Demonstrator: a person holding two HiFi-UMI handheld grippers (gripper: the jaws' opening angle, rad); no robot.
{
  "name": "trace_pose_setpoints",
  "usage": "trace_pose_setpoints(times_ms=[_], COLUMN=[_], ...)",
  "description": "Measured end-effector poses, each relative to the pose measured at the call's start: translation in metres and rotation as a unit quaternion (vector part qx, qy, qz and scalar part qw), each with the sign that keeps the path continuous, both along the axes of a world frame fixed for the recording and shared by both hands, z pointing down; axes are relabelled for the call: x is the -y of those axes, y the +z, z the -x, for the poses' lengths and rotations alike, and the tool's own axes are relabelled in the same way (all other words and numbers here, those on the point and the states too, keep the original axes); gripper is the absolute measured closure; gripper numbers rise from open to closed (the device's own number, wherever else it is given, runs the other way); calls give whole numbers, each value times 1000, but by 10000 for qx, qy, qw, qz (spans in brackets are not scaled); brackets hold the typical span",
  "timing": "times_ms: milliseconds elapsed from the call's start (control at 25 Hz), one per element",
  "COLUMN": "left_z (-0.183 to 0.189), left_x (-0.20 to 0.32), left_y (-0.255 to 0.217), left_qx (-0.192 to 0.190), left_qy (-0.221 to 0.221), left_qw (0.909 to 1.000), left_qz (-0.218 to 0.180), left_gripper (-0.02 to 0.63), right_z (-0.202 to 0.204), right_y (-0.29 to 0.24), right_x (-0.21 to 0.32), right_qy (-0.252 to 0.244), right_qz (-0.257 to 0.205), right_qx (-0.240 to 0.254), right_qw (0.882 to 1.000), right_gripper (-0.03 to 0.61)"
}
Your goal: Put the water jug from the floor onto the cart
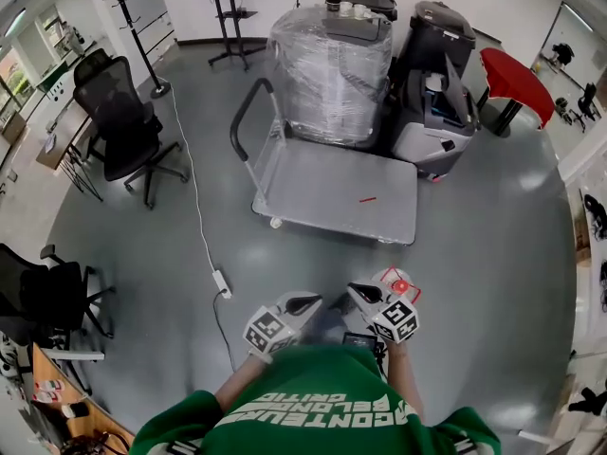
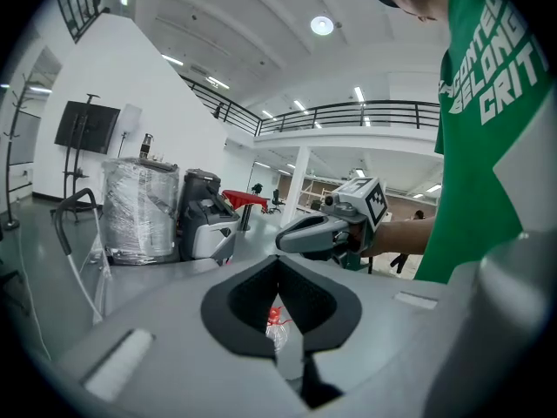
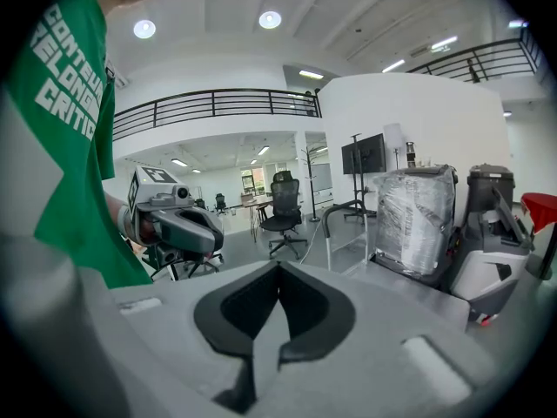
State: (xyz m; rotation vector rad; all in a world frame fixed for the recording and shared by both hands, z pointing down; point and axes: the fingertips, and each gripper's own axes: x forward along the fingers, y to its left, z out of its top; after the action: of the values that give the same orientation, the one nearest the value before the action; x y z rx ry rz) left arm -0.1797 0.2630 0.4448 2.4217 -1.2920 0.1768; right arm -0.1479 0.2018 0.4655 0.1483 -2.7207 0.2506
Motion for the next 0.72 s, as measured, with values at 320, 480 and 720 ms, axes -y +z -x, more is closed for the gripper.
trace_pose_setpoints(times_ms=[320, 480, 720], left_z=[-9, -20, -20], left_x=[71, 112, 164], left_y=[8, 5, 0], left_qx=[15, -116, -308], left_qy=[640, 886, 929], left_qw=[9979, 9960, 9952], left_qz=[55, 41, 17], left_gripper=[603, 602, 602], right_z=[-17, -40, -54], right_y=[15, 22, 21], right_x=[59, 89, 126], right_qy=[560, 897, 1121], right_qz=[131, 257, 287], right_qx=[-65, -185, -290], right_qw=[9983, 9955, 9929], right_gripper=[589, 589, 588])
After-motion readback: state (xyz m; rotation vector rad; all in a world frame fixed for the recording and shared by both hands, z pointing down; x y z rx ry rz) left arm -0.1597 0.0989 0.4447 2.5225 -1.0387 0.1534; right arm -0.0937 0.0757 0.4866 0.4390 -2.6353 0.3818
